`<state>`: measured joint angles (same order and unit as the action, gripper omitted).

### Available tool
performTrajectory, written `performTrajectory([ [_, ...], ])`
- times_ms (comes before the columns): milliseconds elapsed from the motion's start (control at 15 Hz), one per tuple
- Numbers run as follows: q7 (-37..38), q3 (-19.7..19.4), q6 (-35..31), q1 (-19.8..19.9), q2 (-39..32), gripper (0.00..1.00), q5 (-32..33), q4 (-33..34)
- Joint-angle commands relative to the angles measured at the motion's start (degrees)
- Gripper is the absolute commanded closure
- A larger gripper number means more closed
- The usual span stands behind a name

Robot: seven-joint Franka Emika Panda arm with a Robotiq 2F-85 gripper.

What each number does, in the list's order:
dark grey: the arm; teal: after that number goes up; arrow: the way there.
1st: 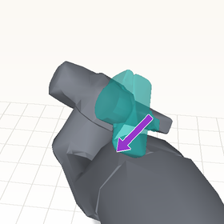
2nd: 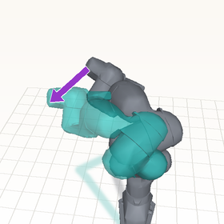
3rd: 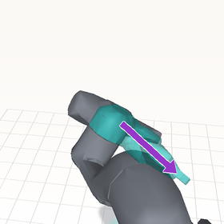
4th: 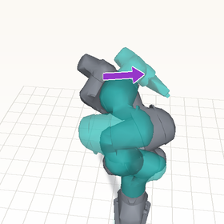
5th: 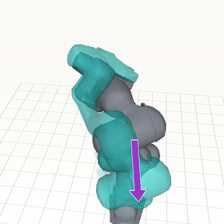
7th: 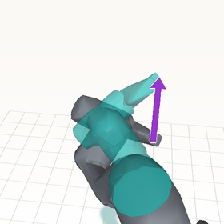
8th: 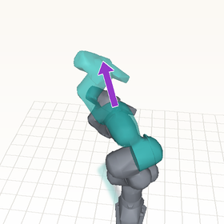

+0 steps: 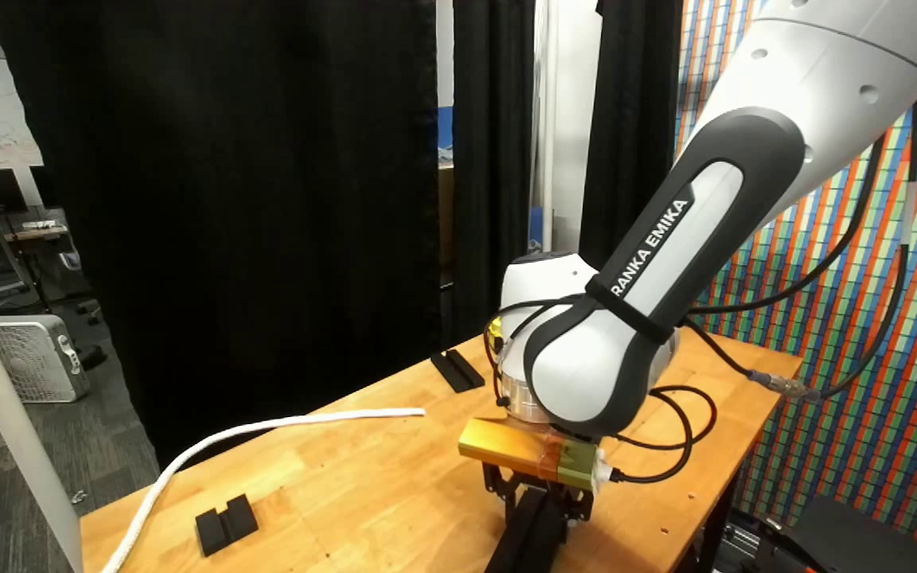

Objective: Connect the four black objects together

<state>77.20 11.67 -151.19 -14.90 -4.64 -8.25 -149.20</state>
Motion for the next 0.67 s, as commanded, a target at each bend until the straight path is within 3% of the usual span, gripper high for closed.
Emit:
performTrajectory([
  [0,-1.4,-0.1,0.6,0.7,1.6,0.55,-0.9,-0.6],
  [67,-1.4,-0.2,0.5,0.8,1.5,0.55,-1.0,-0.5],
  [133,-1.3,-0.2,0.3,0.9,1.4,0.27,-1.2,-0.5],
  [200,-1.3,-0.2,0.3,0.9,1.4,0.06,-1.3,-0.5],
  [600,-1.0,-0.1,0.3,1.2,1.4,0.0,-1.4,-0.3],
])
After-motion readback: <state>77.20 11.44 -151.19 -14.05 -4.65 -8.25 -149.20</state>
